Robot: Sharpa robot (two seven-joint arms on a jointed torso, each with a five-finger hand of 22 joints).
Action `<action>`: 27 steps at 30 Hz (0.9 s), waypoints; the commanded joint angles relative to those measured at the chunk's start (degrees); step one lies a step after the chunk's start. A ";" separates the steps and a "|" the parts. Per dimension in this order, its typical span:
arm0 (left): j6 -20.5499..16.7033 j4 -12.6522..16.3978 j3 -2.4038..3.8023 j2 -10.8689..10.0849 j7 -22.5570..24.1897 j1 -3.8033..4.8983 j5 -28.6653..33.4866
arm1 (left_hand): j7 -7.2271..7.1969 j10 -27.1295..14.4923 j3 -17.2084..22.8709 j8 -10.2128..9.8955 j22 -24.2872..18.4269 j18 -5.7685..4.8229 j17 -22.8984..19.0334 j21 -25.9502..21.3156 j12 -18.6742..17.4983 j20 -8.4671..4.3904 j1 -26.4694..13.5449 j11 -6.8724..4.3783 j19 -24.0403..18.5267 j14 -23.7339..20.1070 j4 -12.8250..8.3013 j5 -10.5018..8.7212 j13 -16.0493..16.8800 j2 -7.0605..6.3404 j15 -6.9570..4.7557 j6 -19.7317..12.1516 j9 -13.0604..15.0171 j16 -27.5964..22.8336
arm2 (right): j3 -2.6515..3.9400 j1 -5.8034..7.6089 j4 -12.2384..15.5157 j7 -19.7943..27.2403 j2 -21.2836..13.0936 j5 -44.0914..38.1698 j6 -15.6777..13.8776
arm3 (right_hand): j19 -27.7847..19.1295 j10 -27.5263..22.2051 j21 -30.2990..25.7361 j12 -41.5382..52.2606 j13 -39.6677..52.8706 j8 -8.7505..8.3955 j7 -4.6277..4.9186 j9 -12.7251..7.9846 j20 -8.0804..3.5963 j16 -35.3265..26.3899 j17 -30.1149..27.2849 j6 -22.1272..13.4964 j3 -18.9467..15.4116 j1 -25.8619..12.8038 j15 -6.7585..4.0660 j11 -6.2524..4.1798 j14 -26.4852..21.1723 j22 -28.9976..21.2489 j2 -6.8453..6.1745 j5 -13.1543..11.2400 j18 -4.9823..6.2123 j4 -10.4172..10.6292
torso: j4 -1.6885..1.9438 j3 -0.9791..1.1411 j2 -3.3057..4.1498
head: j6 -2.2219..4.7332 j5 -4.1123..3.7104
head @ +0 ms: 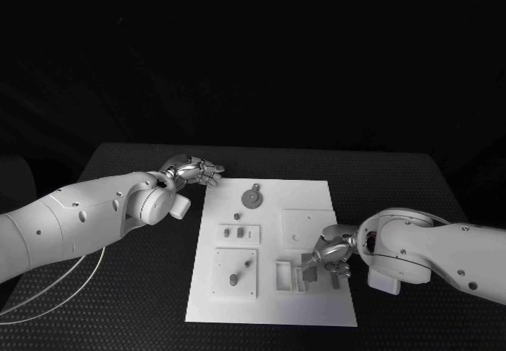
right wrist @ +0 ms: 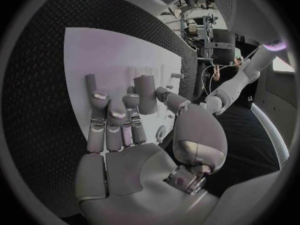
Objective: Assemble the parts on the task board
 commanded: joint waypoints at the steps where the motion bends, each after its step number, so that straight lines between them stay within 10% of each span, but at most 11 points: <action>1: 1.01 0.25 0.02 0.09 0.15 0.03 0.24 | 0.02 -0.40 0.13 0.19 0.10 0.62 0.10 -0.38 0.33 0.01 -0.26 -0.02 0.44 0.30 0.26 -0.24 -0.07 -0.13 -0.09 -0.48 -0.10 -0.37 | -0.05 -0.02 -0.60 -0.68 1.22 1.63 1.56 | -0.02 0.29 0.16 -0.29 0.10 -0.24 0.19 -0.16 0.43 -0.40 0.08 0.37 -0.03 -0.33 0.00 -0.03 0.26 0.59 -0.01 0.17 1.79 0.04 | -0.05 -0.01 -0.02 | -0.06 0.14; 11: 1.22 0.27 0.02 0.18 0.12 0.03 0.24 | 0.02 -0.42 0.15 0.21 0.12 0.62 0.16 -0.39 0.33 0.01 -0.22 -0.01 0.45 0.30 0.25 -0.22 -0.08 -0.14 -0.09 -0.47 -0.10 -0.41 | -2.00 -0.08 -1.83 -0.41 4.44 1.61 0.98 | -0.11 0.20 0.18 -0.39 0.26 -0.40 0.19 -0.22 0.44 -0.78 0.58 0.52 -0.06 -1.52 0.02 -0.03 0.39 0.58 -0.12 -2.08 1.79 -0.01 | 0.05 0.06 0.05 | -0.02 0.18; 27: 1.29 0.32 0.02 0.01 0.06 0.03 0.24 | 0.02 -0.45 0.16 0.23 0.16 0.61 0.26 -0.43 0.35 0.02 -0.24 0.00 0.46 0.31 0.31 -0.20 -0.09 -0.12 -0.08 -0.48 -0.11 -0.49 | -2.37 -0.38 -2.53 -0.02 6.10 0.32 0.59 | -0.10 0.20 0.22 -0.48 0.38 -0.52 0.17 -0.24 0.39 -1.11 1.01 0.64 0.00 -2.37 -0.01 -0.04 0.52 0.55 -0.50 -3.86 1.79 0.36 | 0.01 0.05 0.03 | -0.25 0.54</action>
